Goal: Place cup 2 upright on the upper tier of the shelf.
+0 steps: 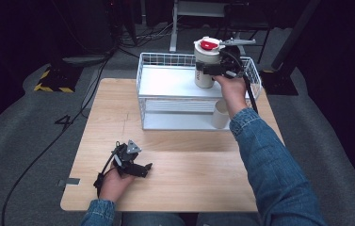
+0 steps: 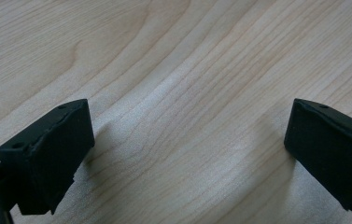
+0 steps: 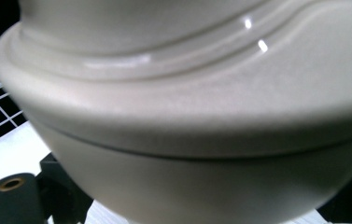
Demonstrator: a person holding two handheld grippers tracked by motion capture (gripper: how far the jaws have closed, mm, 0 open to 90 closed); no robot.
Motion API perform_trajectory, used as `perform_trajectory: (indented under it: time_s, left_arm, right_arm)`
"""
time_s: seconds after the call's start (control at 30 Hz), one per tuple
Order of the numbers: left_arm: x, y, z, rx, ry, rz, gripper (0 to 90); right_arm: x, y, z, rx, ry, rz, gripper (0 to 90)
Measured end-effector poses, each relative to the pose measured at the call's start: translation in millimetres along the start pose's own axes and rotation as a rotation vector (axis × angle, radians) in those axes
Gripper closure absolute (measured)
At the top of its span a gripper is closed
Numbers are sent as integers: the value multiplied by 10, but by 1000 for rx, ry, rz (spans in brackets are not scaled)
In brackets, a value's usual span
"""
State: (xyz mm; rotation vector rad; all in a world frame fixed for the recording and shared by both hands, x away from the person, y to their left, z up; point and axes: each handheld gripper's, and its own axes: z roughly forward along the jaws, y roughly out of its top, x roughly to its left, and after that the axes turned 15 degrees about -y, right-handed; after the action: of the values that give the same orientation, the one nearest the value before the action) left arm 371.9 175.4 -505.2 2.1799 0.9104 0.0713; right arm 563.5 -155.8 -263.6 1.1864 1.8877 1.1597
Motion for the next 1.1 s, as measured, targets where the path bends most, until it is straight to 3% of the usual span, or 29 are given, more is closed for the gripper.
perform_trajectory:
  time_s: [0.93, 1.0, 1.03, 1.1]
  left_arm:
    - [0, 2, -4, 5, -3, 0, 20]
    - [1, 2, -4, 6, -3, 0, 20]
    - [1, 2, -4, 5, -3, 0, 20]
    - [1, 2, -4, 5, -3, 1, 20]
  right_arm:
    - [-22, -56, -13, -24, 12, -6, 120]
    - [-12, -54, -9, -28, 4, -24, 100]
    - [-1, -56, 2, -34, -3, -42, 48]
    - [3, -59, 7, -33, -3, -41, 13]
